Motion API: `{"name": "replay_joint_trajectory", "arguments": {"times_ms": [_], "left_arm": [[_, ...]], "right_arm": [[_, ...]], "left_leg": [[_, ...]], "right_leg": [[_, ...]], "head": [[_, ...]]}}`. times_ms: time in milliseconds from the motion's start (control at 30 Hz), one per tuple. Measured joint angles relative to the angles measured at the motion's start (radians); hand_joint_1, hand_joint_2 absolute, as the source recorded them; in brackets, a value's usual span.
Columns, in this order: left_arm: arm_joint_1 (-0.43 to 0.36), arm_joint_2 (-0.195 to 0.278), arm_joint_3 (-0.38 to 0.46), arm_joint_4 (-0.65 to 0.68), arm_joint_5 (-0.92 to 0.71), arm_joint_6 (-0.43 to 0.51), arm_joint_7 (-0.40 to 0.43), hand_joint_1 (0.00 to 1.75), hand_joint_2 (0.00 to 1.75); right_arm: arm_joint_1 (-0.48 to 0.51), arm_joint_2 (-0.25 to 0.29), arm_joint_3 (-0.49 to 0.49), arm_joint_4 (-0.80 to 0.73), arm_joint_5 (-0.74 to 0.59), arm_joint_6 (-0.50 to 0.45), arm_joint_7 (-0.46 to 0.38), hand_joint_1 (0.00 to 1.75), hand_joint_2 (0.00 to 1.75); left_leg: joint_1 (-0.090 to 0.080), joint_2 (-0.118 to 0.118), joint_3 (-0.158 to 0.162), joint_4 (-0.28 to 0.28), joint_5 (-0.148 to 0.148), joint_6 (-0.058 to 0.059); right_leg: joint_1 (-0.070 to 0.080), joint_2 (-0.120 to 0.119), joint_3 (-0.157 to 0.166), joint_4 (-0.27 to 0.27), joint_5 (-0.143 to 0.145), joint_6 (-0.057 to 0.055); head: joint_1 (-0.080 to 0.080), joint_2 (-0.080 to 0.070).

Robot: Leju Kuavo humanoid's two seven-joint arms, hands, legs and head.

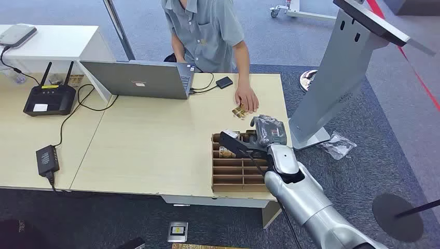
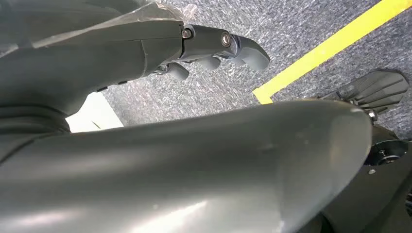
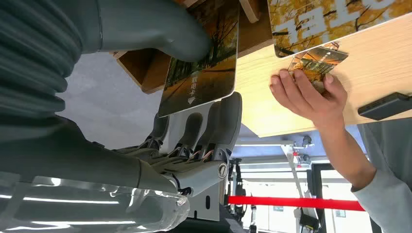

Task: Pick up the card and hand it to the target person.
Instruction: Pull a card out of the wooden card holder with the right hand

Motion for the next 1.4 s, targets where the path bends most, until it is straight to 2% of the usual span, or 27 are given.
{"name": "replay_joint_trajectory", "arguments": {"times_ms": [167, 300, 433, 600, 800, 1067, 1200, 1400], "left_arm": [[0.000, 0.000, 0.000, 0.000, -0.004, 0.000, 0.000, 0.00, 0.00], [0.000, 0.000, 0.000, 0.000, -0.007, 0.000, 0.000, 0.00, 0.00], [0.000, 0.000, 0.001, 0.000, -0.008, 0.000, 0.000, 0.00, 0.00], [0.000, 0.000, 0.001, 0.000, -0.008, 0.001, -0.003, 0.00, 0.00], [0.004, 0.000, 0.002, 0.000, -0.006, 0.003, -0.008, 0.00, 0.00], [0.014, 0.000, 0.002, 0.000, -0.002, 0.013, -0.018, 0.00, 0.00], [0.020, 0.000, 0.004, 0.000, 0.000, 0.014, -0.025, 0.00, 0.00], [0.026, -0.001, 0.016, 0.000, -0.005, 0.014, -0.033, 0.00, 0.00]], "right_arm": [[0.000, -0.002, -0.002, -0.004, 0.005, 0.000, 0.003, 0.86, 1.75], [0.002, -0.007, -0.003, -0.015, 0.010, 0.000, 0.008, 0.97, 1.75], [0.006, -0.013, -0.009, -0.035, 0.019, -0.004, 0.010, 1.29, 1.75], [0.011, -0.020, -0.017, -0.067, 0.028, -0.021, 0.009, 1.47, 1.75], [0.017, -0.026, -0.019, -0.113, 0.040, -0.030, 0.009, 1.50, 1.75], [0.038, -0.036, -0.020, -0.193, 0.056, -0.037, -0.002, 1.62, 1.75], [0.050, -0.040, -0.019, -0.251, 0.060, -0.053, -0.053, 1.74, 1.75], [0.061, -0.040, -0.015, -0.328, 0.078, -0.083, -0.144, 1.75, 1.75]], "left_leg": [[0.000, 0.000, 0.000, 0.000, 0.000, 0.000], [0.000, 0.000, 0.000, 0.000, 0.000, 0.000], [0.000, 0.000, 0.000, 0.000, 0.000, 0.000], [0.000, 0.000, 0.000, 0.000, 0.000, 0.000], [0.000, 0.000, 0.000, 0.000, 0.000, 0.000], [0.000, 0.000, 0.000, 0.000, 0.000, 0.000], [0.000, 0.000, 0.000, 0.000, 0.000, 0.000], [0.000, 0.000, 0.000, 0.000, 0.000, 0.000]], "right_leg": [[0.000, 0.000, 0.000, 0.000, 0.000, 0.000], [0.000, 0.000, 0.000, 0.000, 0.000, 0.000], [0.000, 0.000, 0.000, 0.000, 0.000, 0.000], [0.000, 0.000, 0.000, 0.000, 0.000, 0.000], [0.000, 0.000, 0.000, 0.000, 0.000, 0.000], [0.000, 0.000, 0.000, 0.000, 0.000, 0.000], [0.000, 0.000, 0.000, 0.000, 0.000, 0.000], [0.000, 0.000, 0.000, 0.000, 0.000, 0.000]], "head": [[0.000, 0.000], [0.000, 0.000], [0.000, 0.000], [0.000, 0.000], [0.000, 0.000], [0.000, 0.000], [0.000, 0.000], [0.000, 0.000]]}}
